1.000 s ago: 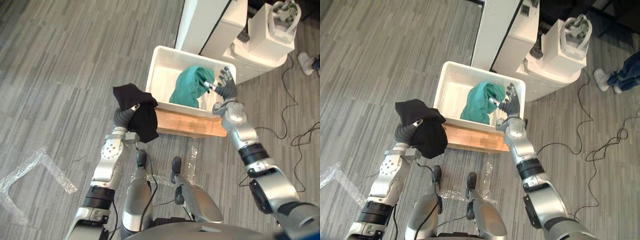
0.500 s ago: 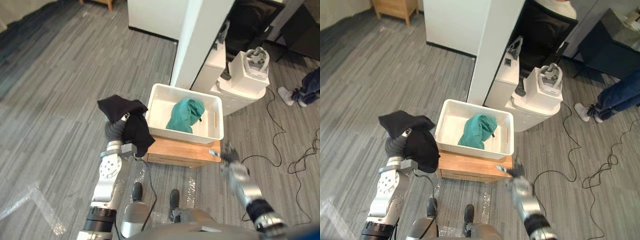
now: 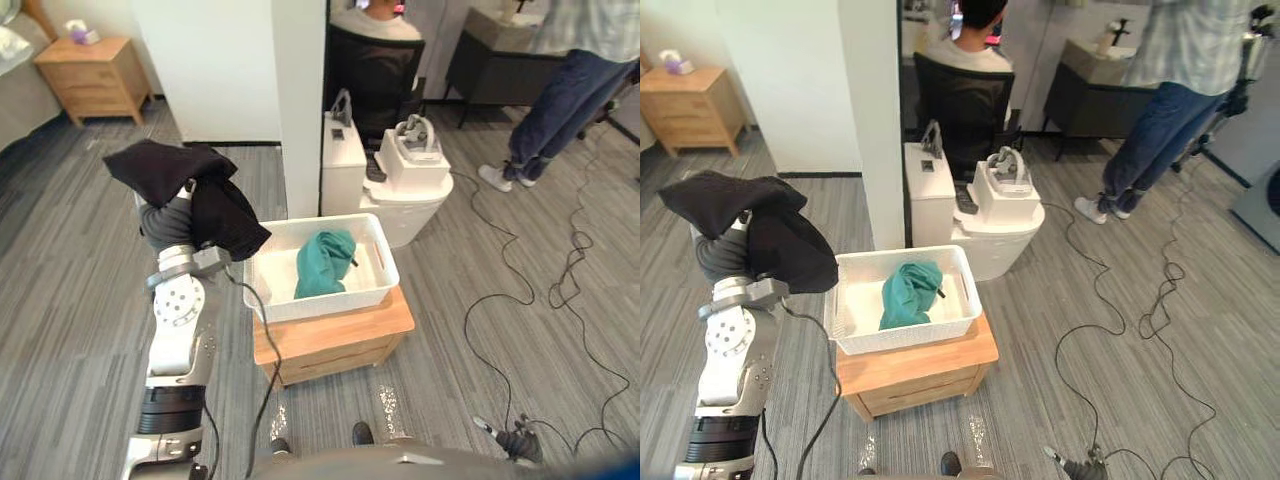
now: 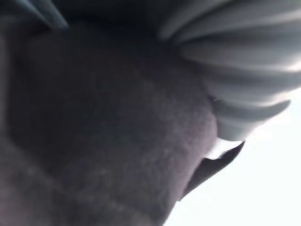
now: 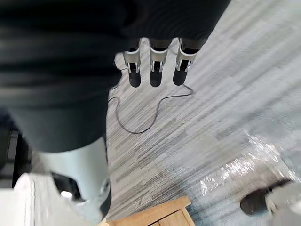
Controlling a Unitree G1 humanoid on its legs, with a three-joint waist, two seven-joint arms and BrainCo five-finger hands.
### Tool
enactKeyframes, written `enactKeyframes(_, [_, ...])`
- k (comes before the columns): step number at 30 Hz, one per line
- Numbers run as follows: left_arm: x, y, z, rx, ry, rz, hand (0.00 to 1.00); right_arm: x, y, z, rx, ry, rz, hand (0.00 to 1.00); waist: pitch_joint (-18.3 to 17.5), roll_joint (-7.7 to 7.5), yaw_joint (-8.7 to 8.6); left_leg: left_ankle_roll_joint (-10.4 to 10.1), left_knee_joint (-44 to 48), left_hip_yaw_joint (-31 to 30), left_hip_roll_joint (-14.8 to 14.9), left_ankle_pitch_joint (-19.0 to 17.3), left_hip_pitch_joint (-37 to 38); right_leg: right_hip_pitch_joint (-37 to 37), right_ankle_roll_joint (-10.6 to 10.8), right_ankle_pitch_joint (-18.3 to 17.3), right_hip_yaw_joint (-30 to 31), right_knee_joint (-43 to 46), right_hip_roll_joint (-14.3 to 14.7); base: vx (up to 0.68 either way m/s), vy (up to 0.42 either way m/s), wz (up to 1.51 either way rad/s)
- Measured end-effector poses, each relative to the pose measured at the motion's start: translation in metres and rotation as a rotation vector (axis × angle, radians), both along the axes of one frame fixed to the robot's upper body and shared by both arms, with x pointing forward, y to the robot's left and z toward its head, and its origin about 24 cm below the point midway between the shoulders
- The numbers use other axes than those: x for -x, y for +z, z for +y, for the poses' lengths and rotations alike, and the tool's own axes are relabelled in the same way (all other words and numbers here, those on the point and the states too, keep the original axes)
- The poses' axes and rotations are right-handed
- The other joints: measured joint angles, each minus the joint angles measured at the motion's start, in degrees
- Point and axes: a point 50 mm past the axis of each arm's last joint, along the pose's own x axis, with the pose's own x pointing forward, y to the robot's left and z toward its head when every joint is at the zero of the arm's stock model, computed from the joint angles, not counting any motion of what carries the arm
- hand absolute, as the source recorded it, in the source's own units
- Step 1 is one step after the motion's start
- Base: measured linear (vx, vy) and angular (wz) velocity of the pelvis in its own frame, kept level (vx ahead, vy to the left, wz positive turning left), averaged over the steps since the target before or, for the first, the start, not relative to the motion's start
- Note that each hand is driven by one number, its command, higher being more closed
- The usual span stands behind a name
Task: Tidy the bed and pick cloth on bed and put in laundry
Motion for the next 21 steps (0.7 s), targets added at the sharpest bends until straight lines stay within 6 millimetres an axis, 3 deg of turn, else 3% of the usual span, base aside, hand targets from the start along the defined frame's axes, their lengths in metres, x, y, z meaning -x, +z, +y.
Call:
enactKeyframes(5, [-0.012,-0.041,0.000,-0.086,-0.011,0.231,1.00,0.012,-0.002,0.015,-0.125,-0.009,-0.072,0.00,-1.0,0.35,-1.98,-0.4,0.0,5.6,0.3,-1.1,1.1,-0.9,0.3,0.2,3.9,0.3,0.3,0.02,0.037,-0.38])
enactKeyframes(8, [-0.024,-0.054,-0.008,-0.165,-0.047,0.306,1.00,0.006,0.000,0.019,-0.151,0.018,-0.120,0.00,-0.9,0.49,-3.31,-0.4,0.0,9.5,0.7,-1.1,-1.0,-4.8,0.3,0.0,5.6,1.9,0.7,-0.01,0.003,-0.31])
enactKeyframes(10, [-0.038,-0.051,-0.015,-0.207,-0.052,0.313,1.00,-0.005,0.002,0.019,-0.158,0.028,-0.172,0.00,-0.2,0.77,-3.60,-0.7,0.1,12.0,0.8,-0.8,-3.0,-7.7,0.6,0.4,6.7,2.4,0.8,0.01,-0.011,-0.32])
enactKeyframes(11, [-0.047,-0.045,-0.018,-0.236,-0.046,0.304,1.00,-0.015,0.004,0.018,-0.162,0.026,-0.216,0.00,1.0,0.36,-3.81,-0.7,0.1,13.1,0.8,-0.6,-3.4,-8.7,0.9,0.9,7.4,2.4,0.8,0.02,-0.009,-0.32])
enactKeyframes(14, [-0.064,-0.032,-0.018,-0.258,-0.005,0.285,1.00,-0.038,0.010,0.018,-0.174,0.036,-0.308,0.00,4.8,1.13,-4.64,-0.9,0.4,15.1,0.6,-0.2,-4.7,-10.8,1.3,1.9,9.4,2.4,1.0,0.01,-0.008,-0.36])
enactKeyframes(18, [-0.089,-0.009,-0.024,-0.356,0.010,0.276,1.00,-0.067,0.020,0.020,-0.194,0.078,-0.420,0.00,10.1,1.72,-4.79,-0.2,6.5,17.8,2.2,-3.3,-8.1,-13.9,1.8,2.4,12.0,3.8,1.2,0.04,-0.030,-0.34])
enactKeyframes(21, [-0.096,-0.011,-0.028,-0.402,0.009,0.315,1.00,-0.080,0.029,0.021,-0.198,0.103,-0.490,0.00,12.5,2.46,-4.83,-0.3,11.1,19.2,4.0,-6.1,-9.2,-14.8,2.3,2.7,12.6,5.2,2.0,0.03,-0.014,-0.29])
